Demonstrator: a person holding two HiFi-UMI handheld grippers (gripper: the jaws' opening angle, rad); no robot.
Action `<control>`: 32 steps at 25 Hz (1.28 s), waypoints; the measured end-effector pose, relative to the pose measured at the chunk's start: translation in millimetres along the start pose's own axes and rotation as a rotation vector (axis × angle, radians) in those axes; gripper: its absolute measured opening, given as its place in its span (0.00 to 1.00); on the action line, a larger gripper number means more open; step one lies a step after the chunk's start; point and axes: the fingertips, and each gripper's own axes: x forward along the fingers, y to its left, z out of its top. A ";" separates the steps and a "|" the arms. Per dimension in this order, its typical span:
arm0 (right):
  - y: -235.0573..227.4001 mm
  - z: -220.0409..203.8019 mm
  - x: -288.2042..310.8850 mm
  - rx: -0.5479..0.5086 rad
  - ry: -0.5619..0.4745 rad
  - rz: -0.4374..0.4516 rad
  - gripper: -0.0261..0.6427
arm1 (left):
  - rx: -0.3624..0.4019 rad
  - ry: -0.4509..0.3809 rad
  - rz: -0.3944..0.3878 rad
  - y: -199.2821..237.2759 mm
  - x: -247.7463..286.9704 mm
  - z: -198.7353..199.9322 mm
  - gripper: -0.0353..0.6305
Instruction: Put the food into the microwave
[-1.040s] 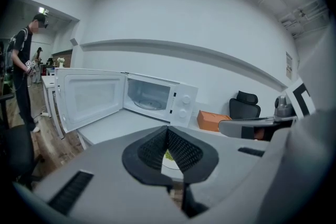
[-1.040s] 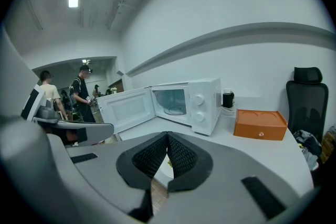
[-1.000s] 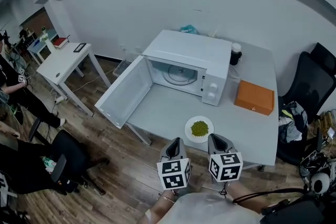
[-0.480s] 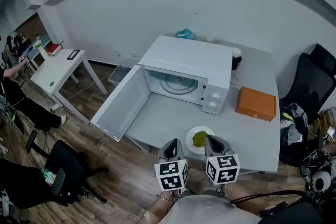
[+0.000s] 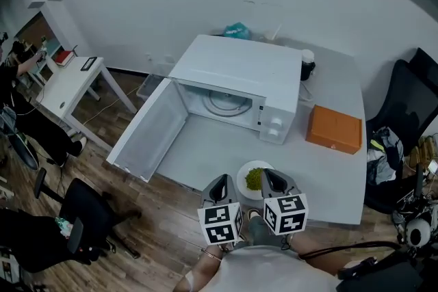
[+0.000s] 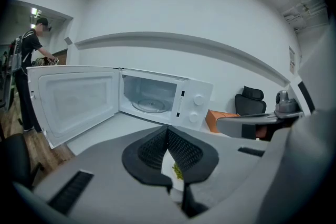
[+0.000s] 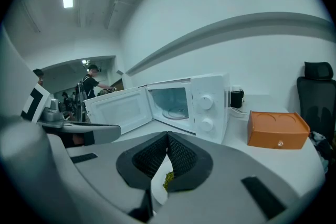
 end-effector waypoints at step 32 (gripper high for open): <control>-63.8 -69.2 32.9 0.102 0.143 -0.059 0.11 | -0.090 0.188 -0.089 -16.7 68.6 -77.1 0.12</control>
